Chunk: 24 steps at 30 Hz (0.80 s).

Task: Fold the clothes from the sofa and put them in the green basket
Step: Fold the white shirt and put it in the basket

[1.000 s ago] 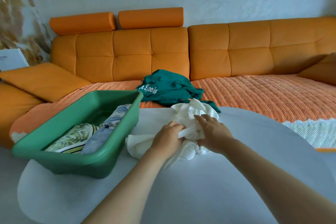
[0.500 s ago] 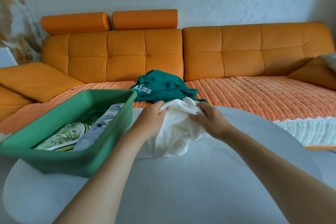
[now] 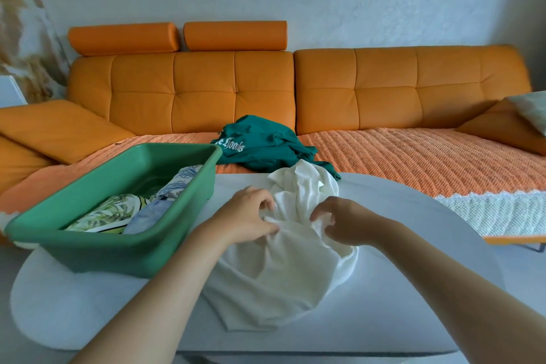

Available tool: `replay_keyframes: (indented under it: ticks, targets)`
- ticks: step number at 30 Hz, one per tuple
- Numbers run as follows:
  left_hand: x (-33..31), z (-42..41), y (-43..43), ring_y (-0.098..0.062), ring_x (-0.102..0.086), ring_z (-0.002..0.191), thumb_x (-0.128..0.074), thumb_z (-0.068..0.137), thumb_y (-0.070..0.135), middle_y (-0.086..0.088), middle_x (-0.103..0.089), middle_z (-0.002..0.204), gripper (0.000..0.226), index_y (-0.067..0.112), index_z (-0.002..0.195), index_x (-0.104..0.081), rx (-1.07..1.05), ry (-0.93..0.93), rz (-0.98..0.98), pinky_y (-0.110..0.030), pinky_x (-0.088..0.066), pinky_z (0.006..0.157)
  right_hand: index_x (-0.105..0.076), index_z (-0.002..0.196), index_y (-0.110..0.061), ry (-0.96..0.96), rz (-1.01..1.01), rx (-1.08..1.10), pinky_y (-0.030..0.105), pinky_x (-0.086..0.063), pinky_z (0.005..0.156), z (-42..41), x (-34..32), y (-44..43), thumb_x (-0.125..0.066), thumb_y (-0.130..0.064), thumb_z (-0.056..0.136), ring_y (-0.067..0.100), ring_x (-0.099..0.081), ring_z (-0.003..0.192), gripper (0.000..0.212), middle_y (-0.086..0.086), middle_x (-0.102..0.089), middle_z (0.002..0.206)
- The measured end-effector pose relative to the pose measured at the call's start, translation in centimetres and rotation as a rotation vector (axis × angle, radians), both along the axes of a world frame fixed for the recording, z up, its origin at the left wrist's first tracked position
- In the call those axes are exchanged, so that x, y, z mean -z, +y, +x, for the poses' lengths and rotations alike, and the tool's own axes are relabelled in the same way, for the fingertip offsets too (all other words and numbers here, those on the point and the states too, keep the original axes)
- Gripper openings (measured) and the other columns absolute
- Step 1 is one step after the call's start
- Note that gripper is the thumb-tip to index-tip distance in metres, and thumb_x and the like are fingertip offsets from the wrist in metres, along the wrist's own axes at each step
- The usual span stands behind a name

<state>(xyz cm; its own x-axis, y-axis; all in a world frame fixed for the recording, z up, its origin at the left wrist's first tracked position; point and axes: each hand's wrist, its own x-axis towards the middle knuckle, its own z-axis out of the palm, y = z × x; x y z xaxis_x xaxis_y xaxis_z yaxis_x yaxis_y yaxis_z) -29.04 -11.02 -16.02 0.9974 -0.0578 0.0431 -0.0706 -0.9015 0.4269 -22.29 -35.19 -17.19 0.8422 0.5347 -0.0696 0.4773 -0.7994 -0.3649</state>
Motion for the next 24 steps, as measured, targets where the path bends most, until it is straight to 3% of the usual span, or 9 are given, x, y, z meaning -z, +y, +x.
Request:
replay_keyframes:
  ticks: [2,5,8,11,13,18,20,22,24]
  targets:
    - [0.5,0.2,-0.5,-0.004,-0.043,0.116,-0.076,0.077,0.044,0.015,-0.049,0.124,0.054,0.044,0.126,-0.056,0.069,0.197,-0.001,-0.032,-0.043,0.097,-0.041,0.143,-0.047,0.032,-0.105,-0.082,0.036,-0.050,0.095,0.1,1.2,0.5,-0.059,-0.013,0.084,0.020,-0.055,0.115,0.070,-0.010,-0.040,0.136]
    - [0.9,0.7,-1.0,-0.014,-0.065,0.094,-0.065,0.088,0.037,0.009,-0.068,0.097,0.015,0.034,0.100,-0.072,0.093,0.217,-0.005,-0.038,-0.053,0.086,-0.019,0.153,-0.048,-0.059,-0.220,-0.147,0.036,-0.050,0.087,0.8,2.1,1.5,-0.059,-0.021,0.089,0.024,-0.057,0.110,0.080,-0.003,-0.045,0.130]
    - [0.1,1.4,-0.2,-0.023,-0.062,0.088,-0.044,0.100,0.022,-0.001,-0.067,0.093,0.022,0.023,0.096,-0.065,-0.053,-0.062,-0.046,-0.037,-0.052,0.078,-0.053,0.130,-0.038,-0.193,-0.281,-0.122,0.031,-0.043,0.077,1.8,2.0,2.2,-0.050,-0.024,0.094,0.022,-0.058,0.107,0.039,-0.004,-0.060,0.117]
    - [-1.2,1.7,1.8,-0.026,-0.054,0.081,-0.036,0.096,0.006,-0.001,-0.057,0.085,0.026,0.024,0.096,-0.054,-0.277,-0.426,-0.048,-0.038,-0.042,0.065,-0.056,0.097,-0.034,-0.115,-0.251,-0.077,0.033,-0.044,0.078,2.3,2.0,2.2,-0.047,-0.030,0.097,0.023,-0.057,0.102,0.010,-0.006,-0.057,0.106]
    - [-2.1,1.3,3.2,-0.027,-0.052,0.076,-0.035,0.085,-0.004,-0.002,-0.055,0.084,0.035,0.025,0.094,-0.051,-0.366,-0.498,-0.017,-0.040,-0.044,0.062,-0.058,0.106,-0.030,-0.067,-0.116,0.027,0.032,-0.045,0.078,2.7,1.7,2.2,-0.050,-0.036,0.098,0.026,-0.058,0.103,0.012,-0.006,-0.055,0.105]
    - [-2.7,0.2,3.7,-0.029,-0.059,0.084,-0.039,0.088,0.012,-0.004,-0.064,0.091,0.031,0.029,0.096,-0.063,-0.352,-0.134,0.149,-0.034,-0.047,0.071,-0.057,0.091,-0.015,-0.173,0.575,0.369,0.030,-0.035,0.055,3.8,-0.4,2.1,-0.038,-0.023,0.100,0.021,-0.054,0.074,0.022,0.003,-0.059,0.085]
    - [-2.7,-0.1,2.9,-0.031,-0.061,0.083,-0.045,0.089,0.017,-0.007,-0.066,0.085,0.022,0.017,0.090,-0.066,-0.249,-0.113,-0.022,-0.032,-0.040,0.069,-0.054,0.095,-0.012,-0.169,0.760,0.420,0.032,-0.038,0.061,3.9,-1.1,1.6,-0.033,-0.023,0.100,0.020,-0.052,0.073,0.024,0.005,-0.059,0.083]
    - [-3.0,-0.5,2.0,-0.026,-0.060,0.079,-0.054,0.080,0.023,-0.005,-0.063,0.078,0.019,0.008,0.081,-0.066,-0.086,-0.047,-0.357,-0.033,-0.038,0.071,-0.056,0.099,-0.017,-0.167,0.914,0.400,0.035,-0.045,0.066,3.8,-1.5,0.9,-0.032,-0.018,0.097,0.021,-0.056,0.077,0.024,0.004,-0.062,0.085]
    - [-3.1,-0.9,1.3,-0.018,-0.062,0.085,-0.061,0.070,0.033,0.000,-0.066,0.087,0.031,0.011,0.090,-0.069,0.033,0.107,-0.592,-0.034,-0.042,0.079,-0.061,0.097,-0.023,-0.143,0.968,0.328,0.035,-0.049,0.066,3.3,-2.3,0.0,-0.033,-0.010,0.093,0.020,-0.060,0.079,0.032,0.003,-0.065,0.085]
